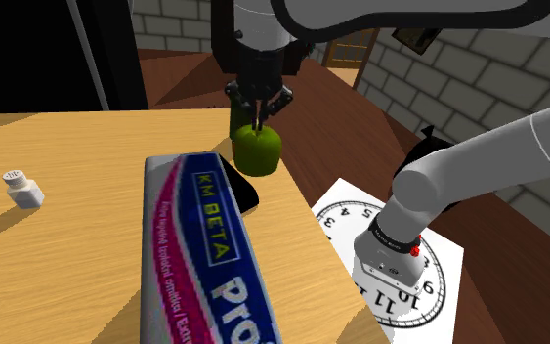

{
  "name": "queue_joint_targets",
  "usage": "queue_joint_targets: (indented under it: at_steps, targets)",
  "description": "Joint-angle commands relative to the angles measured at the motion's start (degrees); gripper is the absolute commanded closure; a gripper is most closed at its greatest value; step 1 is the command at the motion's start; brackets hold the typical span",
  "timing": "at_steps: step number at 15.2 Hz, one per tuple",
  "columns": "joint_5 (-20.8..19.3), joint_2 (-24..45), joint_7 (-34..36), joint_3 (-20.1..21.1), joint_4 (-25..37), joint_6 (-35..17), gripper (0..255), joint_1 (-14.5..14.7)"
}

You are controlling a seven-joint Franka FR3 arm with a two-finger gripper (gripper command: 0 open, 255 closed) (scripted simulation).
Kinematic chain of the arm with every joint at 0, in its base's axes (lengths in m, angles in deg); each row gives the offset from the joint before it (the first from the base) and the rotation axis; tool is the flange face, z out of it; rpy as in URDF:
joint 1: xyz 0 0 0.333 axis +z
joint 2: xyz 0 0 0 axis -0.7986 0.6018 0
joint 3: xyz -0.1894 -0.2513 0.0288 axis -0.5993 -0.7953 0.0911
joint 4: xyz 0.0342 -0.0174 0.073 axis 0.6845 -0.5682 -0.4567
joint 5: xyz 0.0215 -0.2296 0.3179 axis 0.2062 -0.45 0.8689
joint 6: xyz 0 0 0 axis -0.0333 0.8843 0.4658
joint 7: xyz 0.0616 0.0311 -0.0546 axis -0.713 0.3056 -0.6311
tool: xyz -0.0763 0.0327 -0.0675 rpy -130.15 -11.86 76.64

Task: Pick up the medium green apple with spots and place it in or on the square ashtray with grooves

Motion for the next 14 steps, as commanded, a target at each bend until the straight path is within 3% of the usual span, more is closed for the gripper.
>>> queue_joint_targets:
  at_steps: [1, 6, 9, 14]
  targets:
    - [-2.41, 5.09, 1.47, 2.62, 4.85, -0.04, 255, -2.88]
    - [-12.11, 20.12, 7.49, 11.43, 18.20, 1.76, 255, -9.68]
    - [-23.00, 33.36, 14.20, 17.57, 27.86, 5.18, 255, -10.53]
    - [-22.80, 33.09, 14.37, 16.46, 24.71, 2.12, 255, -9.78]
